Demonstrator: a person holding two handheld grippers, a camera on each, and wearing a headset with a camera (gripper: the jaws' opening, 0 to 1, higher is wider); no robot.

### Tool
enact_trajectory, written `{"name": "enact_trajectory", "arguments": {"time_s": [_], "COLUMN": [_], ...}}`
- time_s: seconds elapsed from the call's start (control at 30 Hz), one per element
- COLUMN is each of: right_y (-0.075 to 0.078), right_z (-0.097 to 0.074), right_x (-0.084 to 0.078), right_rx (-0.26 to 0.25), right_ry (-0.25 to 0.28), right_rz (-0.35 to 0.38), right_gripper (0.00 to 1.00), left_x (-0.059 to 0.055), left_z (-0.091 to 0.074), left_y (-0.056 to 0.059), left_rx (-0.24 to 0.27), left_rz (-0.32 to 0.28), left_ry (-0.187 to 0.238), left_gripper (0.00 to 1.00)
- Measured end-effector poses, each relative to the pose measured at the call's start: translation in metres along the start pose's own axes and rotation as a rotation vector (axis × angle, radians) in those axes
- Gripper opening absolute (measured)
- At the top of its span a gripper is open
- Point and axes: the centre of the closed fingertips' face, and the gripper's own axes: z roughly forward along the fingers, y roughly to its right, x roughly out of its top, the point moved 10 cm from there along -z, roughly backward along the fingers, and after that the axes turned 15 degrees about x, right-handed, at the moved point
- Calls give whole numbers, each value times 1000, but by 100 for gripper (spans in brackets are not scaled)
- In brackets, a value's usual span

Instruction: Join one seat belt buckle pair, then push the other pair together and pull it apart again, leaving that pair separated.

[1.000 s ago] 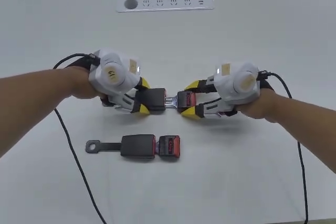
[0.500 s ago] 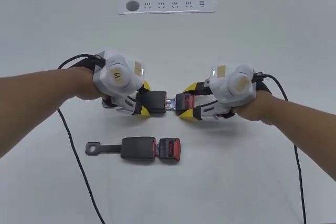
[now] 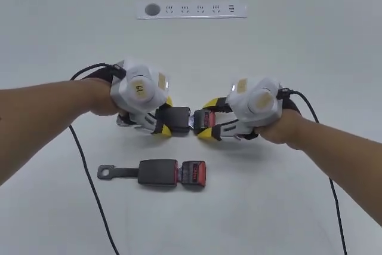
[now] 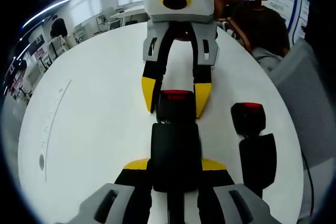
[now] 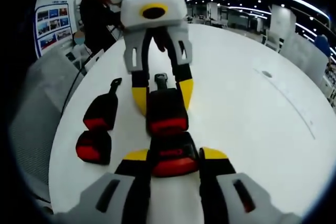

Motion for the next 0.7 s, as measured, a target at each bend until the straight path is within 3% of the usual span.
{"name": "enact_trajectory", "arguments": {"time_s": [0.27,0.7], "right_y": [-3,-7], "right_z": [2,2], "right_x": [3,3], "right_rx": [-13,-16], "right_ry": [-41,-58], "right_rz": [-11,-16], "right_gripper": [35,35], "left_x": [2,1], "left_z": [0,1], "left_y": [0,0], "left_rx": [-1,-6], "left_rz": [5,13], "left_ry": [-10,-17], "left_gripper": [34,34]}}
